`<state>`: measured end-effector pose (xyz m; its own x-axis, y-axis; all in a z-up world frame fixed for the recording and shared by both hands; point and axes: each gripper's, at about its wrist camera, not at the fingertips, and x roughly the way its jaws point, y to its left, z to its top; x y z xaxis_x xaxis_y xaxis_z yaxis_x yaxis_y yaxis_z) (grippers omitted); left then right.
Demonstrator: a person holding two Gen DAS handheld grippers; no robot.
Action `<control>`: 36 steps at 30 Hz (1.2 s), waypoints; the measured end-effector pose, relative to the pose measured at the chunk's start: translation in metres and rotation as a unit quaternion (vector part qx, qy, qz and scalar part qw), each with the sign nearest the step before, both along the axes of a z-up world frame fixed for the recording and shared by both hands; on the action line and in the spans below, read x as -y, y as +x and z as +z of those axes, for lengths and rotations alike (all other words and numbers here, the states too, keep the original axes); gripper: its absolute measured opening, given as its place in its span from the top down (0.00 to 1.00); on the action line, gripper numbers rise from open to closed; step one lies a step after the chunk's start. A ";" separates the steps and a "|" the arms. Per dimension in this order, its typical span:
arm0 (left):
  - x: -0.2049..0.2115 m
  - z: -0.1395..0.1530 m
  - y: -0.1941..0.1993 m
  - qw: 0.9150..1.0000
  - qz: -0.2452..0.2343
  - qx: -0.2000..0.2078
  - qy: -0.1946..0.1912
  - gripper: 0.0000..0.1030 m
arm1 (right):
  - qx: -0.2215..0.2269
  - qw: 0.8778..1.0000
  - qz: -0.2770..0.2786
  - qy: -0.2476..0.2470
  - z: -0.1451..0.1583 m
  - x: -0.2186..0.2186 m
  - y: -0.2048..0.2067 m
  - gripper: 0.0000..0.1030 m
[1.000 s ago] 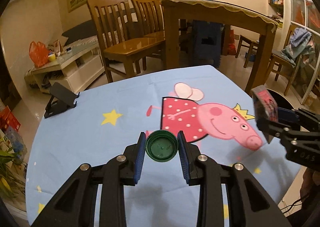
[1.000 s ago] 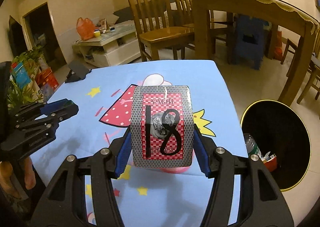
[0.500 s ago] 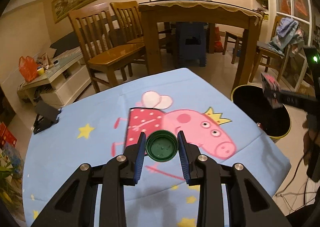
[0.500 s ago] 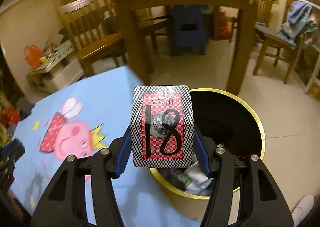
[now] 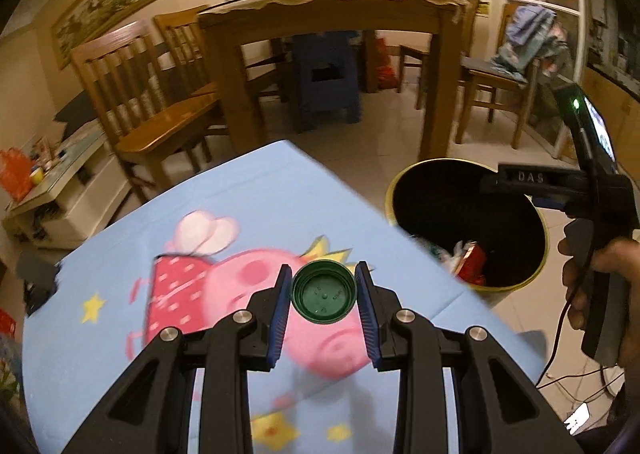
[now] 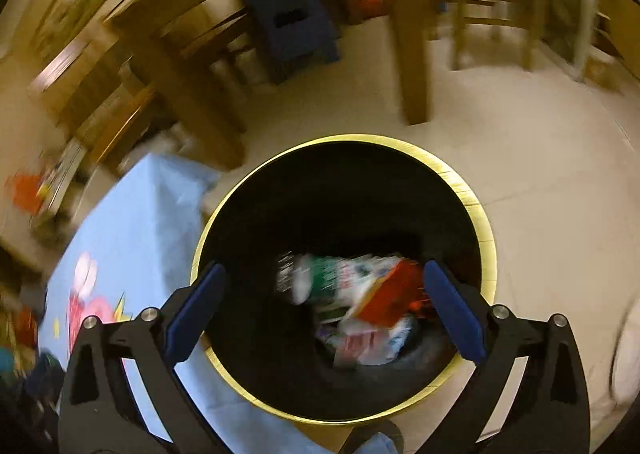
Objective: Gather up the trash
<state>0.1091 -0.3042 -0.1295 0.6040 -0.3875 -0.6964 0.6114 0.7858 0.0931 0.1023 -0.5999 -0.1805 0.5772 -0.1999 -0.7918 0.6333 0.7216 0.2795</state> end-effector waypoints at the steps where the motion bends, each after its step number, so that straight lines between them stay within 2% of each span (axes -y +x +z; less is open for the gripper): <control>1: 0.011 0.000 0.000 1.000 -0.010 -0.004 0.000 0.71 | -0.002 1.000 -0.020 -0.001 0.002 0.007 -0.004 0.05; 4: 0.039 -0.003 0.002 0.999 -0.033 -0.009 0.006 0.71 | 0.016 0.997 -0.048 0.052 0.003 0.030 -0.016 0.05; 6: 0.058 -0.005 0.004 0.999 -0.051 -0.011 0.009 0.71 | 0.058 0.990 -0.072 0.103 0.000 0.046 -0.034 0.05; 8: 0.084 -0.007 0.007 0.997 -0.072 -0.016 0.013 0.71 | 0.060 0.987 -0.085 0.121 0.000 0.057 -0.044 0.05; 10: 0.104 -0.011 0.010 0.996 -0.087 -0.025 0.016 0.70 | 0.055 0.987 -0.099 0.114 0.001 0.064 -0.050 0.05; 12: 0.129 -0.017 0.014 0.994 -0.098 -0.032 0.022 0.67 | 0.076 0.983 -0.115 0.121 0.002 0.071 -0.063 0.05; 14: 0.144 -0.022 0.017 0.993 -0.107 -0.036 0.025 0.58 | 0.085 0.981 -0.130 0.117 0.005 0.076 -0.072 0.05; 16: 0.153 -0.028 0.022 0.993 -0.109 -0.049 0.023 0.45 | 0.079 0.984 -0.132 0.091 0.012 0.077 -0.075 0.05; 18: 0.154 -0.031 0.026 0.991 -0.113 -0.074 0.005 0.39 | 0.075 0.987 -0.126 0.059 0.021 0.071 -0.073 0.05; 20: 0.150 -0.032 0.026 0.991 -0.112 -0.079 -0.002 0.37 | 0.079 0.989 -0.115 0.041 0.027 0.069 -0.073 0.05; 23: 0.133 -0.030 0.025 0.991 -0.106 -0.084 -0.012 0.32 | 0.066 0.994 -0.091 -0.016 0.042 0.048 -0.062 0.05; 26: 0.104 -0.020 0.023 0.993 -0.085 -0.076 -0.024 0.24 | 0.059 0.995 -0.034 -0.078 0.055 0.013 -0.043 0.05; 28: 0.071 -0.008 0.018 0.998 -0.050 -0.043 -0.022 0.08 | 0.050 0.991 0.016 -0.122 0.063 -0.018 -0.029 0.05; 31: 0.014 0.008 0.013 1.000 -0.001 -0.001 -0.020 0.06 | 0.029 0.976 0.093 -0.196 0.072 -0.080 -0.011 0.05; 36: -0.087 0.024 0.011 0.994 0.107 0.023 -0.004 0.06 | 0.018 0.952 0.170 -0.254 0.077 -0.166 -0.001 0.05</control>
